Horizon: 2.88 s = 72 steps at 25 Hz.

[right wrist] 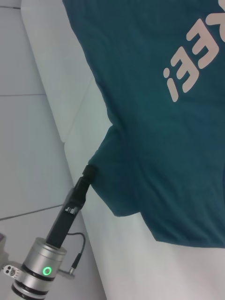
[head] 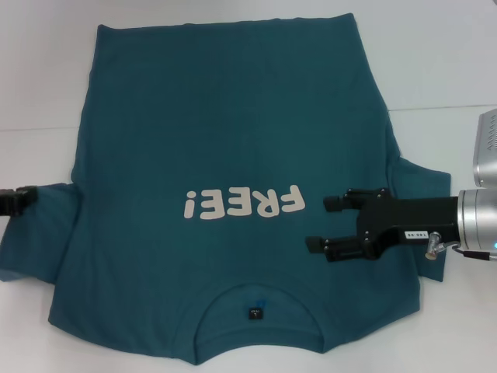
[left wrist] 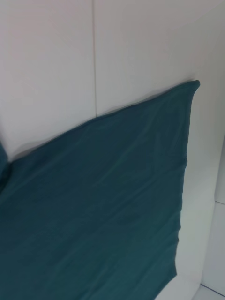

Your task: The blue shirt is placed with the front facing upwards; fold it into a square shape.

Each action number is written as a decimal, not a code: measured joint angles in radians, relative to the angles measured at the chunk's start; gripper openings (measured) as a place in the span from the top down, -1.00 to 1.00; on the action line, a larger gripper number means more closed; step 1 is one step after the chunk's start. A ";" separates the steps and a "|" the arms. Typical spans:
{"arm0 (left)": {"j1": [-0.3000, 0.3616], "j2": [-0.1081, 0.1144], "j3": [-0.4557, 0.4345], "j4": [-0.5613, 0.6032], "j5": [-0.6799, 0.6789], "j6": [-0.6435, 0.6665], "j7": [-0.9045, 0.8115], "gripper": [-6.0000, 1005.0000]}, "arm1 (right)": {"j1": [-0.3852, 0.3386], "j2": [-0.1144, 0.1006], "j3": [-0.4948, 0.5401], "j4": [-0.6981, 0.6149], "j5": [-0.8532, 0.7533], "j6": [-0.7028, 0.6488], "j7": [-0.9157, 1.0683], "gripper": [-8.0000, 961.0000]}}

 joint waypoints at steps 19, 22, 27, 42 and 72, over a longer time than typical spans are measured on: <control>-0.072 0.043 0.000 0.004 0.149 0.023 -0.018 0.93 | 0.009 0.000 -0.004 0.006 -0.001 0.023 -0.001 -0.90; -0.076 0.050 0.000 0.006 0.151 0.023 -0.019 0.93 | 0.012 0.000 -0.008 0.006 -0.001 0.023 -0.001 -0.90; -0.080 0.064 0.000 0.012 0.161 0.022 -0.019 0.93 | 0.015 0.000 -0.015 0.006 -0.002 0.026 -0.001 -0.90; -0.085 0.077 0.000 0.056 0.178 0.030 -0.040 0.93 | 0.019 0.000 -0.014 0.006 -0.002 0.031 0.001 -0.90; -0.092 -0.136 0.183 0.408 0.350 0.217 -0.350 0.93 | 0.014 0.000 -0.017 0.009 -0.013 0.047 0.004 -0.90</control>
